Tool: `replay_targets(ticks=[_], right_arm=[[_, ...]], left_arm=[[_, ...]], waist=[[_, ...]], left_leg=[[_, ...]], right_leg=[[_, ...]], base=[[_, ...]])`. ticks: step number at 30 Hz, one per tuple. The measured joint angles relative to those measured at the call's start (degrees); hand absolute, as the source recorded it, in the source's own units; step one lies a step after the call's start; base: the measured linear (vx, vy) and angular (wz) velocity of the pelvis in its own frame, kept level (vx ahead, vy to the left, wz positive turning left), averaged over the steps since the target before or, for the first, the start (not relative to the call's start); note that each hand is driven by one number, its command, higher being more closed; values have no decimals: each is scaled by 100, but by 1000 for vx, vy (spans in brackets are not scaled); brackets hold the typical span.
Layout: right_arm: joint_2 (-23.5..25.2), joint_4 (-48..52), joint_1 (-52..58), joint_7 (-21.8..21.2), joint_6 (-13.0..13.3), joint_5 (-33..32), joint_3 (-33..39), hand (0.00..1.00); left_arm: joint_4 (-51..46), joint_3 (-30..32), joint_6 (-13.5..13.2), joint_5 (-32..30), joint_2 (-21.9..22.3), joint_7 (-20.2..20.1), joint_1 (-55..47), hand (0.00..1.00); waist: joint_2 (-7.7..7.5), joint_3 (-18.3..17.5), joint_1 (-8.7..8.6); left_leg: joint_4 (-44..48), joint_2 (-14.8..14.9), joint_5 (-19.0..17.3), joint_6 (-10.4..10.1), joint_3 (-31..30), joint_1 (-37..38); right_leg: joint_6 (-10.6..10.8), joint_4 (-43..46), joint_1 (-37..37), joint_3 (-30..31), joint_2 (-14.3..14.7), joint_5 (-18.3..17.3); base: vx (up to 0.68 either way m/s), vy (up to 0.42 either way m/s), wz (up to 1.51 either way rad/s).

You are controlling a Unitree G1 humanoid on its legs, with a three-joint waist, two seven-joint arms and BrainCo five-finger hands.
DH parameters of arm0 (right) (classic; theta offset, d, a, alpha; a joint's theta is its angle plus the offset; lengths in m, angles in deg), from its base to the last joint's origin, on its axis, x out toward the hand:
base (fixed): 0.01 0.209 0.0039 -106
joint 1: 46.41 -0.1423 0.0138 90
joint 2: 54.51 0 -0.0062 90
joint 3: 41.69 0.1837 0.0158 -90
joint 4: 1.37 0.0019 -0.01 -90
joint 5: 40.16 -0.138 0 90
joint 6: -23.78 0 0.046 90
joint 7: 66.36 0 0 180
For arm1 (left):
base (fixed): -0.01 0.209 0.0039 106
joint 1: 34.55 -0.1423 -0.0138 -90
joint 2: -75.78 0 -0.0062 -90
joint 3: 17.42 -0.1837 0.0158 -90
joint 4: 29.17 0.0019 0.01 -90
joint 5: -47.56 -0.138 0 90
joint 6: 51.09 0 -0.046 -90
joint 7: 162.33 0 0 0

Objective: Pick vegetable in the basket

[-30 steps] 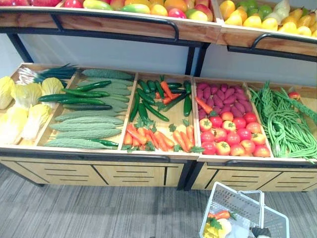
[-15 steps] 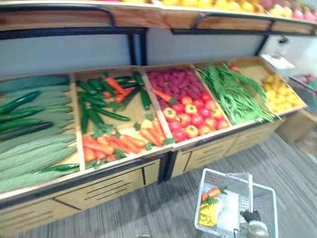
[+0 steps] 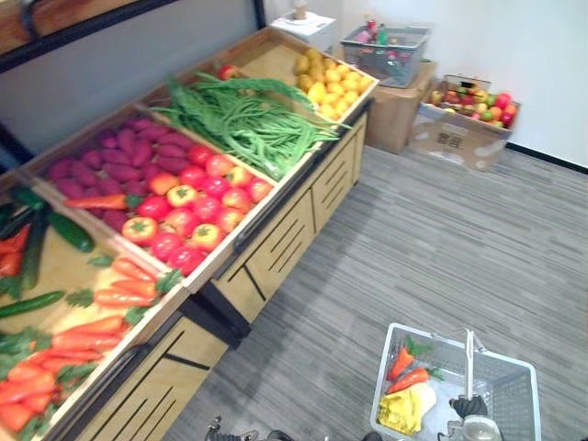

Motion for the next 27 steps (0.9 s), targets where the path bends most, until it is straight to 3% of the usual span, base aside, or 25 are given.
replay_targets(ticks=[2,3,4,6,7,9,10,14,17,27], right_arm=[[-5,95,18,-5,15,-1,-140,100],[-35,104,-9,-8,42,0,-247,100],[-91,100,-22,-14,101,3,-370,100],[-178,95,-54,-14,141,1,-515,100],[-176,94,-48,-19,201,-2,-541,100],[-126,95,-34,-13,229,-13,-534,100],[-53,97,-7,-16,246,-90,-533,100],[-10,98,-29,-27,347,-113,-534,100],[-5,91,-24,-58,378,-112,-533,100],[188,-75,98,-182,380,-354,-298,100]], left_arm=[[-50,12,-1,2,21,32,-18,0],[-96,33,-4,20,54,111,-46,0],[-159,24,-10,66,131,181,-75,0],[-176,14,-21,67,255,223,-96,0],[-184,14,-49,67,272,238,-94,0],[-194,18,-133,68,269,234,-96,0],[-203,63,-170,71,249,230,-97,0],[-252,54,-240,73,150,220,-83,0],[-236,42,-233,73,166,162,-217,0],[83,5,-245,302,120,-45,-271,0]], waist=[[13,65,17],[9,144,99],[26,191,150],[168,210,207],[200,227,196],[218,239,186],[204,232,184],[43,332,214],[40,330,290],[19,189,252]], left_leg=[[421,159,18,-30,-411,-17],[770,165,-9,-41,-1230,-130],[648,-211,-231,-254,-2562,-223],[282,-789,-421,-374,-4057,-219],[85,-1052,-441,-342,-4673,-252],[-65,-1164,-443,-300,-5209,-336],[-115,-1290,-524,-258,-5724,-272],[-123,-1550,-551,-206,-5722,-397],[-317,-1670,-548,-123,-5571,-197],[-848,-1776,-557,60,-5236,358]], right_leg=[[-78,-99,14,343,98,67],[-121,-106,57,686,109,93],[-155,-106,56,993,87,135],[-157,-88,13,1458,85,211],[-113,-71,-35,1723,97,245],[-64,-35,-110,1959,141,274],[68,-154,-133,2161,158,375],[250,-592,-198,2354,14,771],[315,-611,-188,2536,-81,834],[454,-670,-91,2935,-142,937]], base=[[-55,-42,-83],[-55,-20,-127],[-49,9,-139],[-44,123,-140],[-48,177,-123],[-21,147,-82],[21,165,-58],[-18,197,-24],[-15,106,-29],[-8,43,-22]])
